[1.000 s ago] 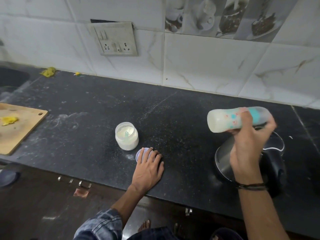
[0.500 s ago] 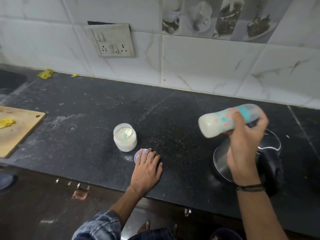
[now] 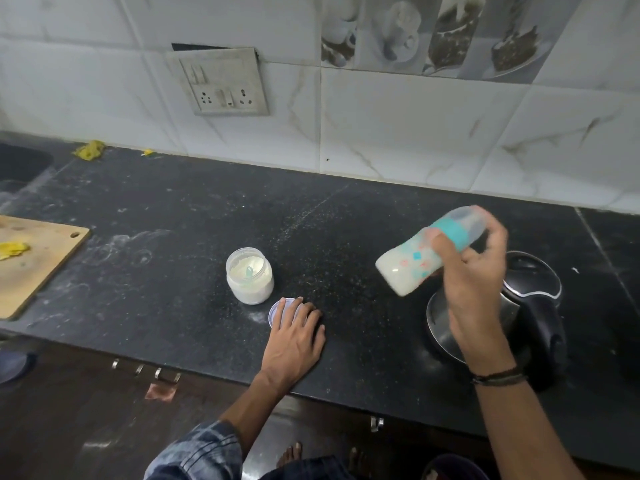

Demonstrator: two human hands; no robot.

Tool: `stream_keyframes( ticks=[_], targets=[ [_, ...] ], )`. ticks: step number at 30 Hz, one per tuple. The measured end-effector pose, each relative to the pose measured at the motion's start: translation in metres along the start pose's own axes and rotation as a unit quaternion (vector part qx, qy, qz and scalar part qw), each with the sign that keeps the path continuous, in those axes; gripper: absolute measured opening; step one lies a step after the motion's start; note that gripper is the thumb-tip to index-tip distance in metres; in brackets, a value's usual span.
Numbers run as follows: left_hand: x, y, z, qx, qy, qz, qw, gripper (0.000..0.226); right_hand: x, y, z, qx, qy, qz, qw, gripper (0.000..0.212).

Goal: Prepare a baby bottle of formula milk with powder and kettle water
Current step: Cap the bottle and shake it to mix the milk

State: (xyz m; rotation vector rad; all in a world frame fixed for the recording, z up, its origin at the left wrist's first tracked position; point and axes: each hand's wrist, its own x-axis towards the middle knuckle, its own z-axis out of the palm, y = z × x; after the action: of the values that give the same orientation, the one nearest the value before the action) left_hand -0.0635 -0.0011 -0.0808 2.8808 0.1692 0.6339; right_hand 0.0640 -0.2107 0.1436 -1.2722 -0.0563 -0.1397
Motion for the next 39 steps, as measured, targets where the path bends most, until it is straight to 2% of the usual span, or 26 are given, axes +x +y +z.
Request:
stream_keyframes(
  ticks=[2,3,5,7,11,15,19,20,23,24,27,28,31,32,35,36,39],
  targets=[
    [-0.001,0.001,0.001,0.003,-0.003,-0.002,1.0,0.026,0.006,-0.003,-0.003,0.035,0.07,-0.024,0.997,0.061],
    [-0.001,0.0,0.001,0.004,-0.003,-0.001,1.0,0.026,0.008,-0.005,-0.003,0.035,0.075,-0.02,0.996,0.059],
    [-0.002,-0.001,0.002,0.003,-0.002,0.005,1.0,0.027,0.005,-0.003,-0.002,-0.016,0.006,0.011,1.0,0.05],
    [-0.001,-0.002,0.002,0.001,0.0,0.005,1.0,0.028,0.001,0.0,-0.004,-0.042,-0.06,0.027,0.997,0.051],
    [-0.001,0.001,0.001,0.009,-0.005,-0.004,1.0,0.028,0.009,-0.007,-0.001,0.02,0.034,0.002,0.999,0.056],
    [-0.001,0.0,0.0,0.007,-0.002,-0.001,1.0,0.029,0.0,0.001,0.002,-0.063,-0.076,0.022,0.995,0.053],
    [0.0,0.003,-0.001,0.012,0.0,-0.006,1.0,0.027,0.006,-0.008,-0.002,0.006,0.032,-0.013,0.999,0.057],
    [-0.001,0.002,-0.001,0.013,0.001,-0.004,1.0,0.026,0.006,-0.009,-0.001,-0.005,0.026,-0.008,1.0,0.056],
    [-0.001,0.001,-0.001,0.005,0.005,0.0,1.0,0.026,0.0,-0.003,-0.003,-0.065,-0.064,0.032,0.995,0.052],
    [0.0,0.002,-0.001,0.003,0.005,-0.001,1.0,0.026,-0.001,-0.006,-0.003,-0.05,-0.056,0.034,0.997,0.052],
    [0.0,0.002,0.0,0.007,0.003,-0.007,1.0,0.026,0.005,-0.008,-0.004,0.014,0.044,0.02,0.999,0.054],
    [-0.001,0.002,0.0,0.009,0.001,-0.008,1.0,0.026,0.005,-0.008,-0.003,0.009,0.039,0.022,0.999,0.052],
    [-0.001,0.0,0.0,0.004,-0.001,-0.004,1.0,0.027,0.0,-0.001,-0.002,-0.051,-0.053,0.036,0.997,0.05],
    [-0.001,0.001,-0.001,0.004,-0.001,-0.005,1.0,0.027,-0.001,-0.003,-0.001,-0.04,-0.051,0.028,0.998,0.053],
    [-0.001,0.002,0.0,0.006,-0.004,-0.009,1.0,0.026,0.007,-0.01,0.0,0.026,0.044,-0.011,0.999,0.062],
    [-0.001,0.002,0.0,0.008,-0.004,-0.007,1.0,0.026,0.008,-0.012,0.0,0.027,0.046,-0.012,0.999,0.06],
    [-0.001,0.001,-0.001,0.008,-0.002,-0.001,1.0,0.027,0.005,-0.005,-0.003,-0.038,-0.027,0.008,0.999,0.051]
  ],
)
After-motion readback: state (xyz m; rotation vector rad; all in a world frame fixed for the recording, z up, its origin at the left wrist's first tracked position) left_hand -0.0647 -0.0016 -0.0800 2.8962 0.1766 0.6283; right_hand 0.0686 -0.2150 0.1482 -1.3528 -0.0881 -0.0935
